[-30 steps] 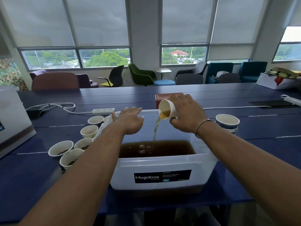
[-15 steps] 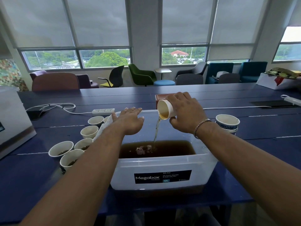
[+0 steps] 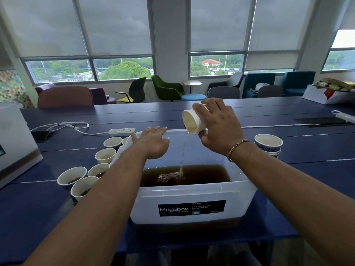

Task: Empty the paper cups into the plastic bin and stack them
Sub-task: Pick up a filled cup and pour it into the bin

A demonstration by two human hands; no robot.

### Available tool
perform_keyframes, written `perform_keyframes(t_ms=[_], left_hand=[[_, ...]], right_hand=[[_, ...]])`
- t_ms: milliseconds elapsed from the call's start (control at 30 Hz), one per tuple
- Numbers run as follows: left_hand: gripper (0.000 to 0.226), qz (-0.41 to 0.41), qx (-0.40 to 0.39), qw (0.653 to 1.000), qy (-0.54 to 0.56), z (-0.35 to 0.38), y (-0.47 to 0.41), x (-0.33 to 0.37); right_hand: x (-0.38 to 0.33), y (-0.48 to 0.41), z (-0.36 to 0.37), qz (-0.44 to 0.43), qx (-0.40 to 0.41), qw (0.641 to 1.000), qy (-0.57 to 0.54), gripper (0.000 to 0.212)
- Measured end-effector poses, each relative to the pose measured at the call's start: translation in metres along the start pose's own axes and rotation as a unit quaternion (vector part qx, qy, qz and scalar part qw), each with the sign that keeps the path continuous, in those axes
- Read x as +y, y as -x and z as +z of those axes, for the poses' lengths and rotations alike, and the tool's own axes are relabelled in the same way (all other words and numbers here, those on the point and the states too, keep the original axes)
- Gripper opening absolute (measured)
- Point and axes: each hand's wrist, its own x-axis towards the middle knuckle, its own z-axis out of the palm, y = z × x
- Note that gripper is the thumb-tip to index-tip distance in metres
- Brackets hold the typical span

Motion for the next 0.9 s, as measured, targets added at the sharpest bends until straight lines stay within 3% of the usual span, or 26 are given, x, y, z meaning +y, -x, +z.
perform_keyframes(t_ms=[167, 267, 367, 467, 533, 633, 700, 767, 900], left_hand=[[0.052, 0.0, 0.001, 1.0, 0.004, 0.0, 0.0, 0.0], [0.052, 0.0, -0.002, 1.0, 0.001, 0.001, 0.0, -0.001], [0.048, -0.013, 0.014, 0.999, 0.026, -0.001, -0.001, 0.003], [0.04, -0.002, 0.096, 0.991, 0.09, -0.011, -0.004, 0.02], [0.038, 0.036, 0.121, 0.974, 0.187, -0.02, -0.004, 0.043], [0.036, 0.064, 0.042, 0.912, 0.403, -0.028, -0.005, 0.087], [0.035, 0.065, 0.003, 0.872, 0.485, -0.028, -0.01, 0.114], [0.034, 0.077, -0.009, 0.848, 0.525, -0.023, -0.018, 0.141], [0.032, 0.11, -0.023, 0.843, 0.526, -0.012, -0.024, 0.19]], right_hand=[[-0.003, -0.003, -0.003, -0.004, 0.02, 1.0, 0.008, 0.078], [-0.003, 0.001, -0.002, -0.004, -0.061, 0.998, 0.02, 0.072], [-0.001, 0.005, -0.002, 0.043, -0.158, 0.986, -0.042, 0.07], [0.008, 0.001, -0.006, 0.111, -0.167, 0.97, -0.137, 0.074], [0.018, -0.002, -0.009, 0.128, -0.162, 0.964, -0.166, 0.074], [0.039, -0.002, -0.024, 0.197, -0.149, 0.943, -0.223, 0.066], [0.056, 0.003, -0.035, 0.234, -0.135, 0.929, -0.253, 0.069], [0.075, 0.01, -0.046, 0.258, -0.123, 0.926, -0.248, 0.073], [0.108, 0.027, -0.063, 0.304, -0.095, 0.919, -0.234, 0.072]])
